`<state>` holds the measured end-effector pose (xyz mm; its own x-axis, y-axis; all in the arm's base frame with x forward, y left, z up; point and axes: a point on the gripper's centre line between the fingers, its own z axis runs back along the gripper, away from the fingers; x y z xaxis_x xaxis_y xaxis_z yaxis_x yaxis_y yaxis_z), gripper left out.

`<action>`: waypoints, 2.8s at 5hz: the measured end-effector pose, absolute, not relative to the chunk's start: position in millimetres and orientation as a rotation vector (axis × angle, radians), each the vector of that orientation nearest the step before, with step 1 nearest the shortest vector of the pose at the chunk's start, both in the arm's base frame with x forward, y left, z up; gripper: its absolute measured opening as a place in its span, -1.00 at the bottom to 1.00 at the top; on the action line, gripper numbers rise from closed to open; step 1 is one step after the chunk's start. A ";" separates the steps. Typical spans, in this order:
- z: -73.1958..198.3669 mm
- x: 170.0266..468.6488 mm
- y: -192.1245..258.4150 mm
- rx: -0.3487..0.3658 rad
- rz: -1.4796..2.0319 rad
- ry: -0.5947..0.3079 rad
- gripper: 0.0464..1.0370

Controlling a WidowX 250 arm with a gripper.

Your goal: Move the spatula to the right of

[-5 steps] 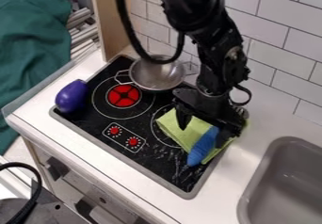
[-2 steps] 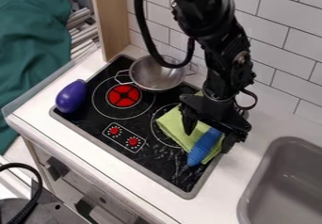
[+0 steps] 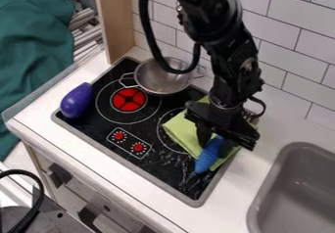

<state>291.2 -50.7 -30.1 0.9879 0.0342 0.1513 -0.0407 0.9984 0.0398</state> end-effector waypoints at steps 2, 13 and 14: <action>-30.8 291.7 -50.7 0.047 0.043 -0.145 -0.44; -19.1 216.4 141.6 0.120 0.277 -0.110 -0.44; -15.1 220.7 150.9 0.134 0.265 -0.103 -0.44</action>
<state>220.7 150.9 -15.1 0.9598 0.2539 0.1194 -0.2677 0.9562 0.1184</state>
